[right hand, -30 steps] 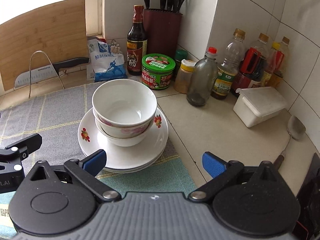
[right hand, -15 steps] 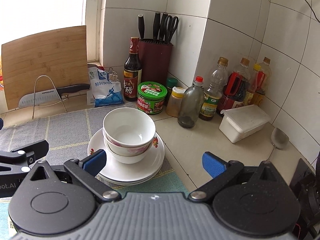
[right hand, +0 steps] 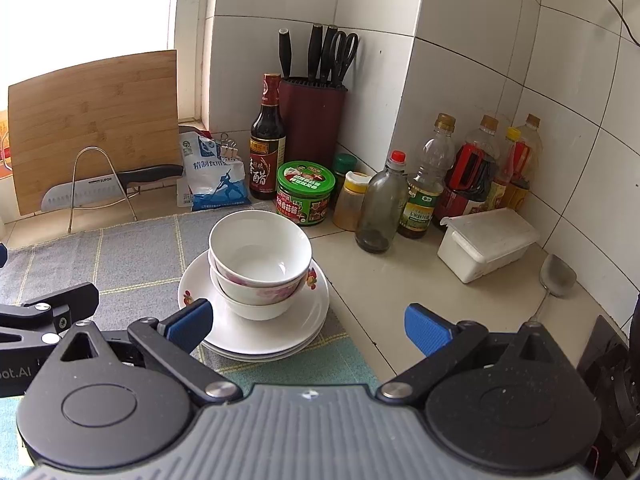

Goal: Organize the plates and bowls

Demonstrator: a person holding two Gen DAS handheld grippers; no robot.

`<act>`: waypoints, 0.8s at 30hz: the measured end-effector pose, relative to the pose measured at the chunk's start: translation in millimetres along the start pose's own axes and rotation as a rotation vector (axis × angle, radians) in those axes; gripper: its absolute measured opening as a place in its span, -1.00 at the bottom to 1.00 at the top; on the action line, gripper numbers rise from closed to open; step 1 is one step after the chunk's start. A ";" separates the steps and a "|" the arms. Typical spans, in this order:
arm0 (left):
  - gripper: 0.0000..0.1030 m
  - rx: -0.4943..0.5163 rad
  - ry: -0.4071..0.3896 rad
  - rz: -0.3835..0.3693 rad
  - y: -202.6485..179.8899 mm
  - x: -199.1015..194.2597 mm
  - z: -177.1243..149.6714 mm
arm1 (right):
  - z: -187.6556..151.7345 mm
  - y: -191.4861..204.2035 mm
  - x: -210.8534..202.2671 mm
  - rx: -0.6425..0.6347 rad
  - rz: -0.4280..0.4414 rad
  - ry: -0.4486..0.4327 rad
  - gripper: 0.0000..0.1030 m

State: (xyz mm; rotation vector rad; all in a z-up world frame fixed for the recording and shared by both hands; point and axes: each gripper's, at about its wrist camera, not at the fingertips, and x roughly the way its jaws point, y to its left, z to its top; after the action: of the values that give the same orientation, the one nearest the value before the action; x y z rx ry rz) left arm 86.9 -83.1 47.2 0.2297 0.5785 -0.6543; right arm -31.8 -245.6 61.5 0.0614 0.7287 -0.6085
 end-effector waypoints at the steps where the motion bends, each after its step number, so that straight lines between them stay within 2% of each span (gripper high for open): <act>1: 0.99 0.000 -0.001 0.001 -0.3 -0.5 -0.1 | -0.4 -0.4 -0.3 0.001 0.002 0.000 1.00; 24: 0.99 -0.023 0.012 0.010 -6.1 -0.4 0.1 | -0.1 -5.6 -0.6 -0.019 0.005 -0.003 1.00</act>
State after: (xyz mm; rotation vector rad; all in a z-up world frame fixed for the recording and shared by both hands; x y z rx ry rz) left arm 82.8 -87.7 47.3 0.2153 0.5958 -0.6368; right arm -35.2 -249.9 62.6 0.0447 0.7309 -0.5968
